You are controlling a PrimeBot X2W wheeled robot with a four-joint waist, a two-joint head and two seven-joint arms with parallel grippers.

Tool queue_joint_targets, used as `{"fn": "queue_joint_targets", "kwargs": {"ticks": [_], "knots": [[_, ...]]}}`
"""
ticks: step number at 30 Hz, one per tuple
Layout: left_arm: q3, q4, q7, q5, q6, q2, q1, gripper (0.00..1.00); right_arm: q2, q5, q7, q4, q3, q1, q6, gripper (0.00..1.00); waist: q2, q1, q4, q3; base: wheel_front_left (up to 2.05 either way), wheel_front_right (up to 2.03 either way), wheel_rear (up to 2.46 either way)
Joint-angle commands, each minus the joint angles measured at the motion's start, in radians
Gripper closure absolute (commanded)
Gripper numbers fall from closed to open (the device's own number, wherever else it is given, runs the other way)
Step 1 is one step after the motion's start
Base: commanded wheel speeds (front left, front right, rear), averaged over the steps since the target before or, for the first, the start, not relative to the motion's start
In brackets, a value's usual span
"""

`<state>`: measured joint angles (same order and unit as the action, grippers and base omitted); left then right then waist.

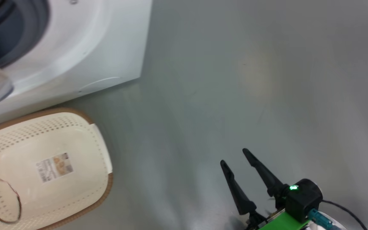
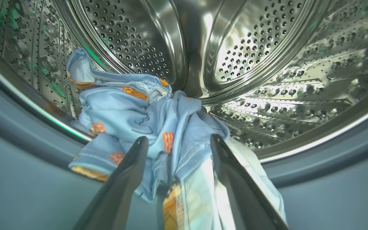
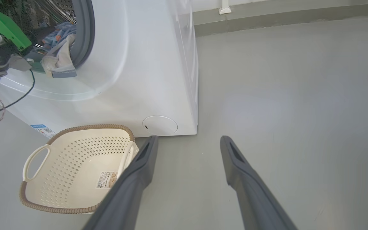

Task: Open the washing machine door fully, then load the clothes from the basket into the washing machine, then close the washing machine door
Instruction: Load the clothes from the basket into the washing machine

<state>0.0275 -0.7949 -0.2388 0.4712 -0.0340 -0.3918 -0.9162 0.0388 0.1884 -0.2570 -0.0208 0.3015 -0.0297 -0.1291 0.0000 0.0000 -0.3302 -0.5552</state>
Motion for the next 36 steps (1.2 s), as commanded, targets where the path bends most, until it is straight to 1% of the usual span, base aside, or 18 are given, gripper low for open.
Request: {"fn": "queue_joint_targets", "kwargs": {"ticks": [1, 4, 9, 14, 18, 24, 26, 32, 36], "knots": [[0.020, 0.058, -0.010, 0.010, -0.010, -0.031, 0.059, 0.00, 0.011, -0.007, -0.005, -0.014, 0.010, -0.014, -0.002, 0.00, 0.0000, 0.0000, 0.069, 0.031, 0.00, 0.00, 0.00], [0.016, 0.163, -0.015, 0.027, -0.036, -0.001, 0.171, 0.00, 0.011, -0.017, -0.005, -0.010, -0.014, -0.035, -0.002, 0.00, 0.0000, 0.0000, 0.103, 0.029, 0.00, 0.00, 0.00], [0.005, 0.377, -0.017, 0.045, -0.058, 0.019, 0.407, 0.00, 0.011, -0.036, -0.005, -0.002, -0.044, -0.055, -0.002, 0.00, 0.0000, 0.0000, 0.147, 0.023, 0.00, 0.00, 0.00], [0.022, 0.579, -0.018, 0.058, -0.056, 0.014, 0.633, 0.00, 0.011, -0.056, -0.005, 0.004, -0.058, -0.068, -0.002, 0.00, 0.0000, 0.0000, 0.174, 0.015, 0.00, 0.00, 0.00], [0.047, 0.706, -0.015, 0.082, -0.052, 0.014, 0.765, 0.00, 0.011, -0.070, -0.005, 0.006, -0.072, -0.073, -0.002, 0.00, 0.0000, 0.0000, 0.194, 0.011, 0.00, 0.00, 0.00], [0.073, 0.853, 0.013, 0.125, -0.052, 0.007, 0.888, 0.00, 0.011, -0.084, -0.005, 0.018, -0.090, -0.078, -0.002, 0.00, 0.0000, 0.0000, 0.219, 0.019, 0.00, 0.00, 0.00], [0.076, 0.924, 0.021, 0.144, -0.058, 0.003, 0.944, 0.00, 0.011, -0.088, -0.005, 0.023, -0.098, -0.082, -0.002, 0.00, 0.0000, 0.0000, 0.227, 0.026, 0.00, 0.00, 0.00], [0.090, 1.001, 0.037, 0.162, -0.059, -0.005, 1.028, 0.00, 0.011, -0.091, -0.005, 0.021, -0.119, -0.076, -0.002, 0.00, 0.0000, 0.0000, 0.244, 0.036, 0.00, 0.00, 0.00], [0.096, 1.025, 0.045, 0.175, -0.055, -0.005, 1.053, 0.00, 0.011, -0.095, -0.005, 0.024, -0.124, -0.074, -0.002, 0.00, 0.0000, 0.0000, 0.254, 0.040, 0.00, 0.00, 0.00]]}}
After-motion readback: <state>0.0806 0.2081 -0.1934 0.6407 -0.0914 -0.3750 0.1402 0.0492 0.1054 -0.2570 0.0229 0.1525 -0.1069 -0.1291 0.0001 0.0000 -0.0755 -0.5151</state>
